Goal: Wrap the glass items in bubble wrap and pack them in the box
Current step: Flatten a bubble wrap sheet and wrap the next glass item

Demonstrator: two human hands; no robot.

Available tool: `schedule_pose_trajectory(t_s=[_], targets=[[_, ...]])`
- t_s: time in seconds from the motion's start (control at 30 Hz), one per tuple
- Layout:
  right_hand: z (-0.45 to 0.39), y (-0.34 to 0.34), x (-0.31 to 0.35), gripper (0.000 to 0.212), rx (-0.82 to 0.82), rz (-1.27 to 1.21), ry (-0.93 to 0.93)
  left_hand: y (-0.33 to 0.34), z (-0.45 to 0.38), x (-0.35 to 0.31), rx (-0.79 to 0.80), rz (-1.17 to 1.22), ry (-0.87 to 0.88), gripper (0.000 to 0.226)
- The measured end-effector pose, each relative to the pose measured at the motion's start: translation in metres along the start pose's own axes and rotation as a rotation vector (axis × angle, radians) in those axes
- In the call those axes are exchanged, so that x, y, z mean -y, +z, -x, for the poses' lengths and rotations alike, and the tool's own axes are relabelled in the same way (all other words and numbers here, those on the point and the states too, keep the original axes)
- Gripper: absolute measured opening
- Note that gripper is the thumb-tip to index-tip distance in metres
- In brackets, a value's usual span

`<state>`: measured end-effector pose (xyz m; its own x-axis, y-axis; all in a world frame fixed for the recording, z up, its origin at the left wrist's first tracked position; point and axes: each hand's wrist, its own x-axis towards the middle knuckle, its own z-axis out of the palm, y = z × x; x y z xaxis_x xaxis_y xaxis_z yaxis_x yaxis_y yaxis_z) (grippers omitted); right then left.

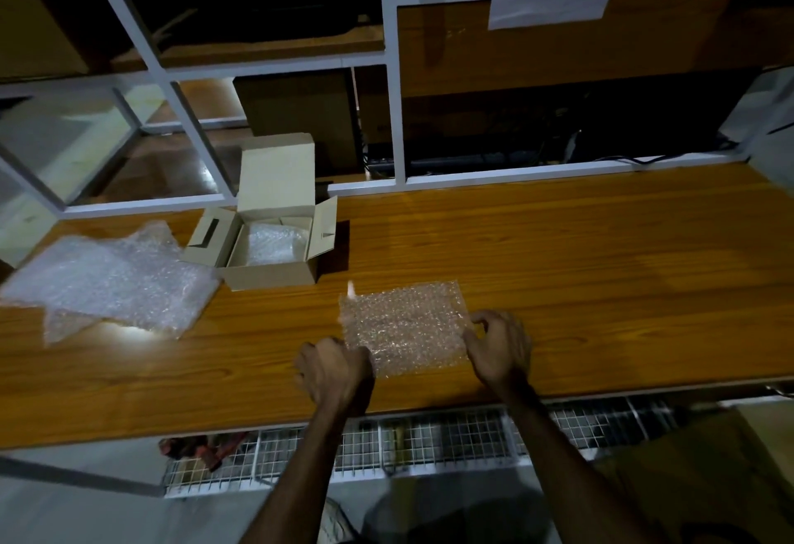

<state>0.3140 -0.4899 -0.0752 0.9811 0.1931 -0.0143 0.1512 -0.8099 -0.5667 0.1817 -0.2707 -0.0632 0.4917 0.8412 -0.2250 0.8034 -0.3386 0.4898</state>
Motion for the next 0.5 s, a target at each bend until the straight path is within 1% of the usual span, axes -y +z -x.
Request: schedule_pose_trajectory(t_s=[0.07,0.1,0.17,0.2,0.27,0.33,0.4,0.5], targets=[[0.003,-0.003,0.003,0.016,0.0,-0.07,0.036,0.002,-0.013,0.003,-0.019,0.125,0.006,0.038],[0.004,-0.003,0.004,0.013,0.01,-0.084,0.057,-0.002,-0.012,0.002,-0.048,0.193,0.014,0.038],[0.007,-0.003,0.006,0.009,0.024,-0.096,0.103,-0.016,0.0,-0.008,-0.085,0.339,0.07,0.023],[0.008,-0.001,0.005,0.009,0.03,-0.103,0.126,-0.021,0.007,-0.015,-0.102,0.402,0.124,0.019],[0.01,0.001,0.004,0.014,0.061,-0.127,0.155,-0.028,0.021,-0.034,-0.151,0.484,0.206,0.017],[0.012,0.003,0.004,0.024,0.097,-0.163,0.149,-0.027,0.035,-0.056,-0.18,0.521,0.269,0.012],[0.012,0.003,0.005,0.031,0.121,-0.177,0.16,-0.016,0.044,-0.072,-0.164,0.528,0.37,0.009],[0.01,-0.002,0.007,0.028,0.145,-0.165,0.193,0.014,0.047,-0.084,-0.034,0.453,0.549,0.01]])
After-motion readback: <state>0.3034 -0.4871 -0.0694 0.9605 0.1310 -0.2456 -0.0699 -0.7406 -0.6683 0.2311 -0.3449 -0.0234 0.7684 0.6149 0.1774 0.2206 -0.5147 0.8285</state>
